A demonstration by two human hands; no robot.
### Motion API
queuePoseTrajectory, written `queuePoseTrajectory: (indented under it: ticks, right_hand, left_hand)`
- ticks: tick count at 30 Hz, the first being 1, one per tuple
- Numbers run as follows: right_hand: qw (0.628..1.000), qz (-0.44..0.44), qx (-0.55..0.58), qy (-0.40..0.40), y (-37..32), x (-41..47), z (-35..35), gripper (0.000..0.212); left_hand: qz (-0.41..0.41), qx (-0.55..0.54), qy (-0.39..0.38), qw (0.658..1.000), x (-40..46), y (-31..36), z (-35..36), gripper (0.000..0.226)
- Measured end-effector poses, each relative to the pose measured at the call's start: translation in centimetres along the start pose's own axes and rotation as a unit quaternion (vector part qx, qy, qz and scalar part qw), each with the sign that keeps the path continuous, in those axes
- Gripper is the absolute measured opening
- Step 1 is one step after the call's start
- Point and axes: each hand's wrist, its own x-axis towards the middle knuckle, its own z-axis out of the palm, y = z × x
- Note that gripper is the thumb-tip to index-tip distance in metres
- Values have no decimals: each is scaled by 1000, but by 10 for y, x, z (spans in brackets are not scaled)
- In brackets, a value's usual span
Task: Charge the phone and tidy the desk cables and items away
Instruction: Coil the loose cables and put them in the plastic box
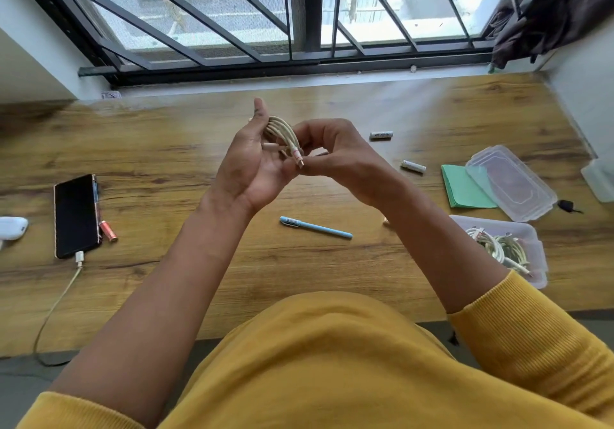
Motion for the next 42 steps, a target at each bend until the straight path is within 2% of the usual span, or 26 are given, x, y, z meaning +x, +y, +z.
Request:
queuePoseTrajectory:
  ticks: [4, 7, 9, 14, 17, 19, 22, 23, 25, 27, 29, 33, 38, 42]
  right_hand:
    - [997, 12, 66, 28, 3, 0, 0, 17]
    - [984, 21, 140, 105, 6, 0, 1, 43]
    - [977, 21, 171, 129, 7, 0, -1, 49]
    - [983, 26, 137, 118, 5, -4, -9, 36]
    - [988, 28, 97, 118, 4, -4, -10, 29]
    - [989, 28, 76, 121, 3, -3, -10, 22]
    - [991, 32, 54, 121, 1, -2, -10, 17]
    - [991, 33, 48, 122, 0, -3, -9, 18]
    - [991, 35, 46, 122, -2, -4, -7, 22]
    - [992, 31, 47, 115, -2, -6, -6, 29]
    - [994, 21, 48, 101, -2, -7, -6, 33]
    - [995, -5, 42, 87, -4, -7, -9, 25]
    - [996, -38, 16, 83, -5, -4, -8, 22]
    - [994, -40, 1, 103, -3, -4, -5, 28]
  left_hand:
    - [-16, -33, 15, 999, 7, -3, -3, 59]
    - [-15, -40, 28, 999, 5, -9, 4, 62]
    - [-9, -41, 39, 998, 3, -13, 6, 56]
    - [23, 12, 36, 999, 0, -13, 0, 30]
    - [81, 84, 36, 992, -3, -2, -1, 20]
    - [140, 196, 31, 970, -3, 6, 1, 27]
    - [232, 372, 22, 899, -2, 8, 1, 27]
    - [252, 402, 31, 880, -2, 7, 1, 25]
    - [271, 416, 52, 867, -2, 4, 2, 20]
    - [273, 397, 70, 873, -1, 3, 1, 16]
    - [259, 349, 84, 897, 0, 3, -2, 20]
    - [205, 260, 117, 936, -1, 8, -3, 17]
    - [157, 215, 131, 955, -1, 7, -4, 18]
    - [119, 173, 133, 969, -3, 10, -4, 21]
